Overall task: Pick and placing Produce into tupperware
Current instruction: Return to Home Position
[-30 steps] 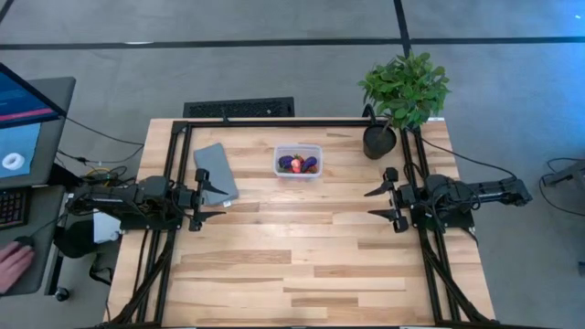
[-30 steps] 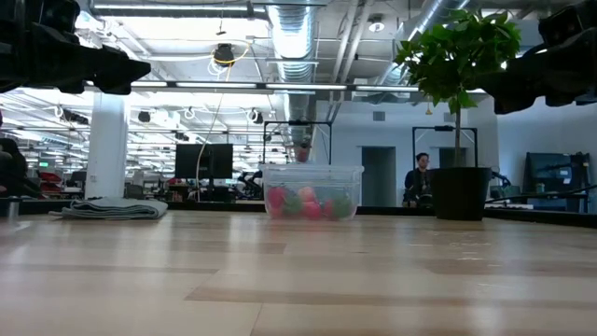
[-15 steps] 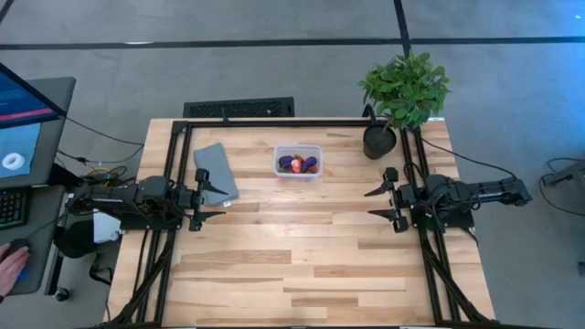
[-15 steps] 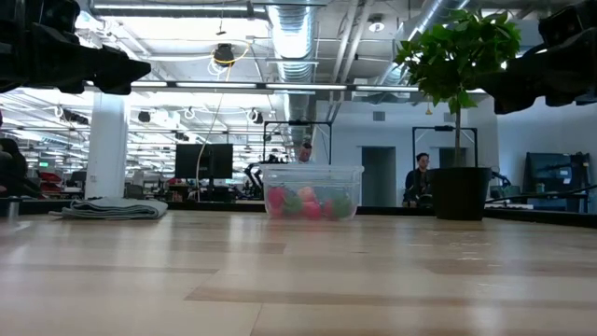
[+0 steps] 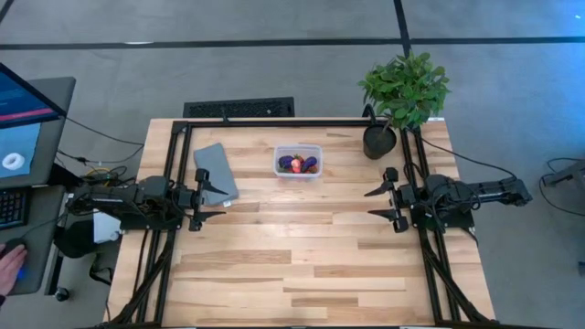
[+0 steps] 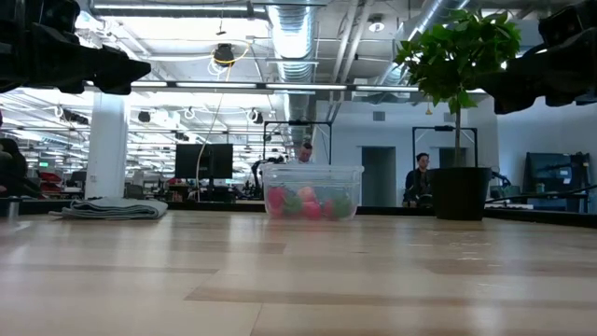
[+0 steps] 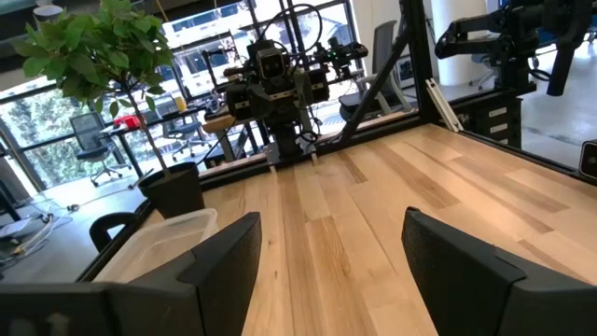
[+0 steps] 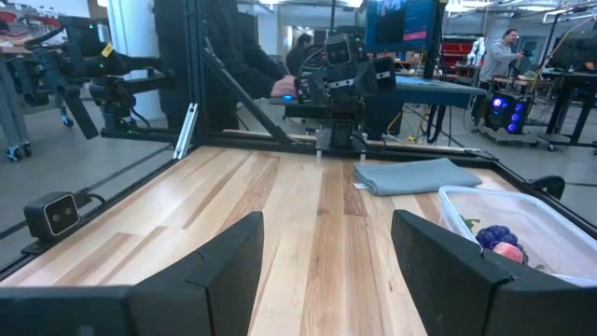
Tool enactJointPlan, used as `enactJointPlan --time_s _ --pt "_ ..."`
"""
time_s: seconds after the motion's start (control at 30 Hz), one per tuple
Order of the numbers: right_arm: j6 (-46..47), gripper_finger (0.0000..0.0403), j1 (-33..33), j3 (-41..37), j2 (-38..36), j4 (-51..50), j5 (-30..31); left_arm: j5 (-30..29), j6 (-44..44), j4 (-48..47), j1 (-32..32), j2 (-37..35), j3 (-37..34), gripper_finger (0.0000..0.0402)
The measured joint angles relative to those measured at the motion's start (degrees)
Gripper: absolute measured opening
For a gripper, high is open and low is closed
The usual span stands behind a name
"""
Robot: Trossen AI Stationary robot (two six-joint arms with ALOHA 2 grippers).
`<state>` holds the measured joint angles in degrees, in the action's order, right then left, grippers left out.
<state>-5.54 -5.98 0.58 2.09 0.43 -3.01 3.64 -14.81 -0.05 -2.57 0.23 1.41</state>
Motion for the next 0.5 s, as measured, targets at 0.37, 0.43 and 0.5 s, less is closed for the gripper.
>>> enactJointPlan --time_s 0.37,0.43,0.5 --pt "0.00 0.0260 0.00 0.00 0.00 0.00 -0.01 0.00 0.00 0.00 0.00 0.00 0.00 0.0250" --pt "0.00 0.0260 0.00 0.00 0.00 -0.01 0.00 0.00 0.00 0.00 -0.01 0.00 0.00 0.0250" --pt "0.00 0.0260 0.00 0.00 0.00 -0.01 0.00 0.00 0.00 -0.01 0.00 0.00 0.00 0.0249"
